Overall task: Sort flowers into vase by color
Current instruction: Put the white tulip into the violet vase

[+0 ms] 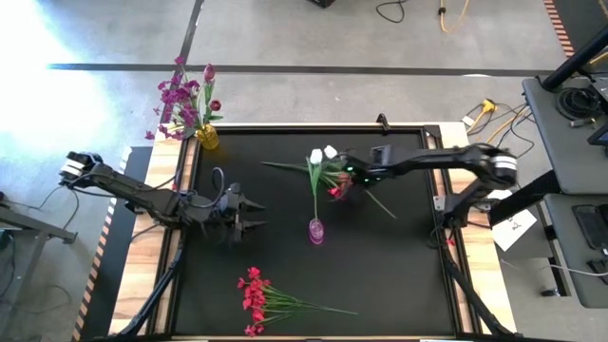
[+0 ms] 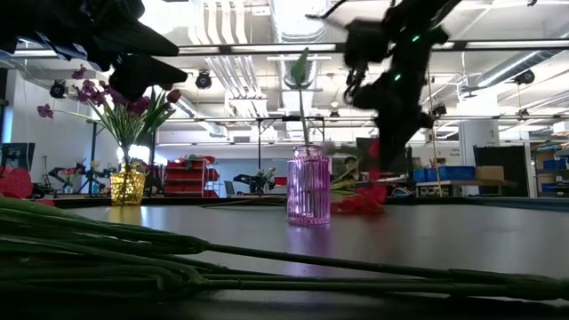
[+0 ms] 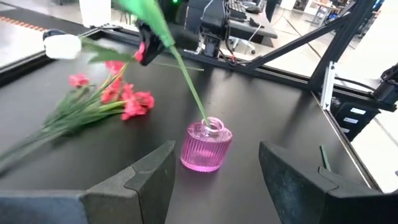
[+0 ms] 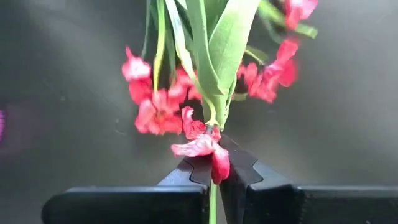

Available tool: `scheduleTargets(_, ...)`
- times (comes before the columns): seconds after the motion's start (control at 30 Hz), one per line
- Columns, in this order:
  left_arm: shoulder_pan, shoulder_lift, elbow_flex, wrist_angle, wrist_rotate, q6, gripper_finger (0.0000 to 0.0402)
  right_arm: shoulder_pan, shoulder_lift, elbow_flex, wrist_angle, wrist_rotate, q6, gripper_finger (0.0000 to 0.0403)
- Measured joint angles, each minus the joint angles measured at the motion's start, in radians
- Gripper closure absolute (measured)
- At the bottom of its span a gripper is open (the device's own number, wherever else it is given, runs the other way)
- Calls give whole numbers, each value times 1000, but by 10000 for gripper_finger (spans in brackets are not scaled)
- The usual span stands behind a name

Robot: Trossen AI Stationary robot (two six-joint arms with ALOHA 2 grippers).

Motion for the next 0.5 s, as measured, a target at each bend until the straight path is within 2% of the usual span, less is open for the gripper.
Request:
scheduleTargets(0.3,0,-5,0,5,-6,23,187,5,-310,-203,158,-1,12,393)
scheduleTargets(0.4,0,-5,0,4,-7,22,187,28,-390,-295,227,-17,14,393)
scheduleTargets(0.5,0,-5,0,0,-7,23,187,62,-432,-378,247,-51,86,389)
